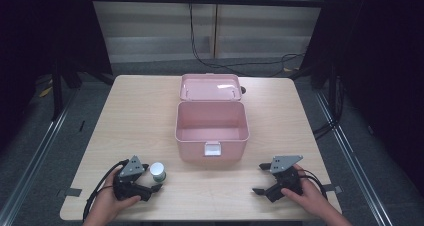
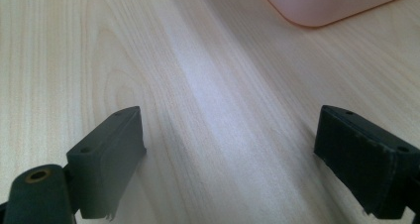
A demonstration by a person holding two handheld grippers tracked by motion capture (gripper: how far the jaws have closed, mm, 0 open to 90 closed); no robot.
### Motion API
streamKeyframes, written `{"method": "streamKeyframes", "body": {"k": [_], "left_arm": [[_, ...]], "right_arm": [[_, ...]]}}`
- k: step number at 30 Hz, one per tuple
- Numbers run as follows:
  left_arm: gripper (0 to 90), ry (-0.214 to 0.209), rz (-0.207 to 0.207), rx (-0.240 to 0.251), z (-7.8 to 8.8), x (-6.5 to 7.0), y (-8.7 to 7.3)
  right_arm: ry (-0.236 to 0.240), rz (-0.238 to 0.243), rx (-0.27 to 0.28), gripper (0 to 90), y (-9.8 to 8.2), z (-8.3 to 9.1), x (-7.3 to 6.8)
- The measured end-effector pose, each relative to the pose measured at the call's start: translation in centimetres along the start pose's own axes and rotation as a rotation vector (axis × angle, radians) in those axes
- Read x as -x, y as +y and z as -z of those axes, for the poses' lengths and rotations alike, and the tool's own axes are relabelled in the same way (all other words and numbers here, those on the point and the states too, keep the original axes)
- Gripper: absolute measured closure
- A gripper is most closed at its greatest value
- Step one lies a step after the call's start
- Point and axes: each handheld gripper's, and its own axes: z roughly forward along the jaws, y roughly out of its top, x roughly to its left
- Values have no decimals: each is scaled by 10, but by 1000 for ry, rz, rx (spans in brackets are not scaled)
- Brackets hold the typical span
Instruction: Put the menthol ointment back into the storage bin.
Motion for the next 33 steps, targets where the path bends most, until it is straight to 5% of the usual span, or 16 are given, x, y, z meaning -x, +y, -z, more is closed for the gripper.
{"method": "streamKeyframes", "body": {"k": [7,18,33], "left_arm": [[141,0,-2,-3,0,0,0],[227,-4,25,-246,7,2,25],[295,-47,94,-394,10,-1,72]], "right_arm": [[0,0,0,112,0,0,0],[0,0,0,112,0,0,0],[1,-1,0,112,0,0,0]]}}
